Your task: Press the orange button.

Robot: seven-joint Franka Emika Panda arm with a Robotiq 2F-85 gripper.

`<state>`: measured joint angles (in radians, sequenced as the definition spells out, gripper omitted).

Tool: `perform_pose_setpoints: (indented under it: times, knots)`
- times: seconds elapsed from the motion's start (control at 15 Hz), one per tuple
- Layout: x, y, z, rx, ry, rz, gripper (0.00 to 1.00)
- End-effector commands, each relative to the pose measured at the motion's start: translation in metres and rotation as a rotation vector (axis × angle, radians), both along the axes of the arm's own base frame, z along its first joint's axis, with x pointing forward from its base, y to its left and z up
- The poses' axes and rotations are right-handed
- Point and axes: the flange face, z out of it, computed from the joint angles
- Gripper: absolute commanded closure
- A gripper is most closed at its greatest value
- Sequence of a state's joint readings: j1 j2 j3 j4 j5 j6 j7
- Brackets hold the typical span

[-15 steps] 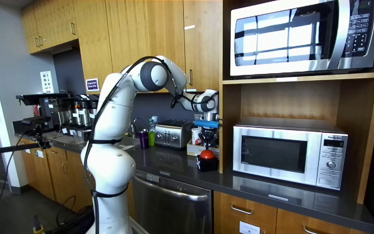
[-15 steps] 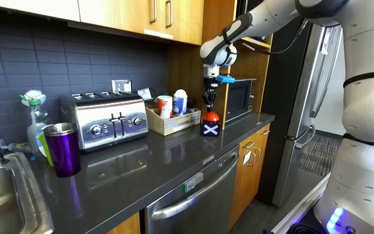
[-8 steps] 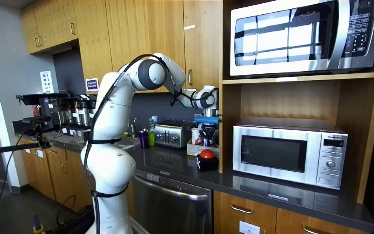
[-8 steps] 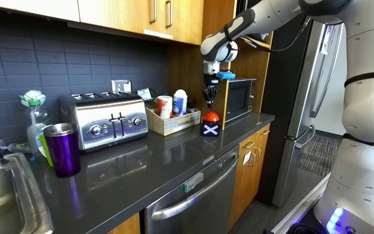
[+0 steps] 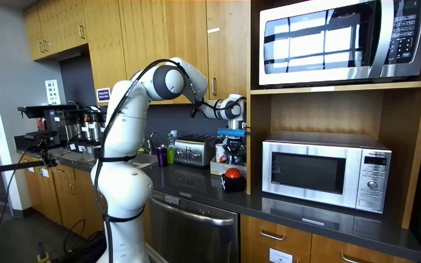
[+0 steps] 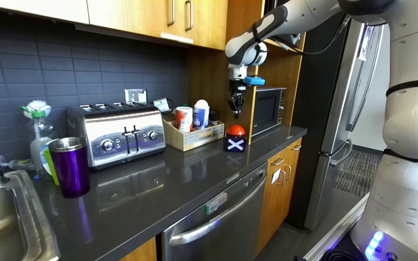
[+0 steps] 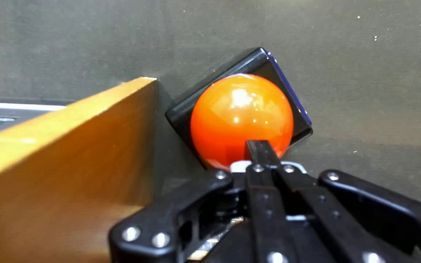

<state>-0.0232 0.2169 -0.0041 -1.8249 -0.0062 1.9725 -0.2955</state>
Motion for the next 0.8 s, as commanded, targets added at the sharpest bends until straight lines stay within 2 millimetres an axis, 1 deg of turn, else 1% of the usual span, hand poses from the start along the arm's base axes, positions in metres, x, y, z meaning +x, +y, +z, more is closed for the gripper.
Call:
perform_pose_setpoints:
  times: [0.0,0.4,0.73]
  knots:
    - [-0.007,-0.008,0.006,-0.011,0.026,-0.007,1.00]
    - [-0.012,-0.006,-0.006,0.013,0.052,-0.019,1.00]
    - [-0.019,-0.003,-0.025,0.037,0.078,-0.031,1.00]
